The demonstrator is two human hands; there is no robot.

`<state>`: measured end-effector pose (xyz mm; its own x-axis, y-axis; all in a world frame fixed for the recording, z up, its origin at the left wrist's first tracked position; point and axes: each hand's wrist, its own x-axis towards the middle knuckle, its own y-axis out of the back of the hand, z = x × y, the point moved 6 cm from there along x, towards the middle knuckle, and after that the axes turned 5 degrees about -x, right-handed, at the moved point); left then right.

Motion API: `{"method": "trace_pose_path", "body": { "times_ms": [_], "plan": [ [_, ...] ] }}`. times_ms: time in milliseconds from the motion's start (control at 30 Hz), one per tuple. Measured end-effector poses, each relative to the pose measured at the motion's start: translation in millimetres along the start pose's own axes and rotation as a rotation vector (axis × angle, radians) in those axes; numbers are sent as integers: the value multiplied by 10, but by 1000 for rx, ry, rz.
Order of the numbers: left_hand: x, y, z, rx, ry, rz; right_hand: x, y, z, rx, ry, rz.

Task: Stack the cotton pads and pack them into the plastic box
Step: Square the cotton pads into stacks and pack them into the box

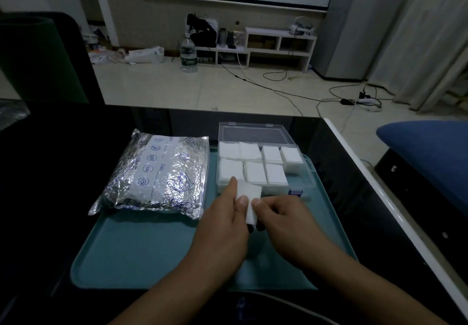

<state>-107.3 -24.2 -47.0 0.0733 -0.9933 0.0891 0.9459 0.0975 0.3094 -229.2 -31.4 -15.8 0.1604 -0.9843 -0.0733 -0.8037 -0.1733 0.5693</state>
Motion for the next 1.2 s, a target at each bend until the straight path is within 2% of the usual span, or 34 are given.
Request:
{"method": "trace_pose_path", "body": {
  "times_ms": [133, 300, 400, 467, 567, 633, 700, 800, 900, 1033, 1200],
  "plan": [
    [16, -6, -21, 1, 2, -4, 10, -39, 25, 52, -18, -31],
    [36, -31, 45, -62, -1, 42, 21, 139, 27, 241, -74, 31],
    [113, -114, 169, -27, -12, -9, 83, 312, -2, 284, -82, 70],
    [199, -139, 320, 125, -87, -65, 205, 516, 10, 261, -108, 139],
    [368, -26, 527, 535, -360, 42, 443, 835, 92, 144, -186, 206],
    [459, -36, 574, 745, -550, 39, 598, 912, 165, 74, -217, 182],
    [555, -100, 536, 864, -640, -16, 727, 874, 213, 11, -238, 146],
    [622, -273, 539, 944, -646, -169, 857, 775, 282, -63, -223, 146],
    [704, -398, 468, 1007, -585, -235, 910, 728, 347, -152, -191, 185],
    [725, -467, 338, 1032, -518, -254, 948, 736, 440, -176, -185, 258],
    [713, -462, 302, 1017, -506, -238, 903, 710, 441, -418, -192, 321]
  ]
}}
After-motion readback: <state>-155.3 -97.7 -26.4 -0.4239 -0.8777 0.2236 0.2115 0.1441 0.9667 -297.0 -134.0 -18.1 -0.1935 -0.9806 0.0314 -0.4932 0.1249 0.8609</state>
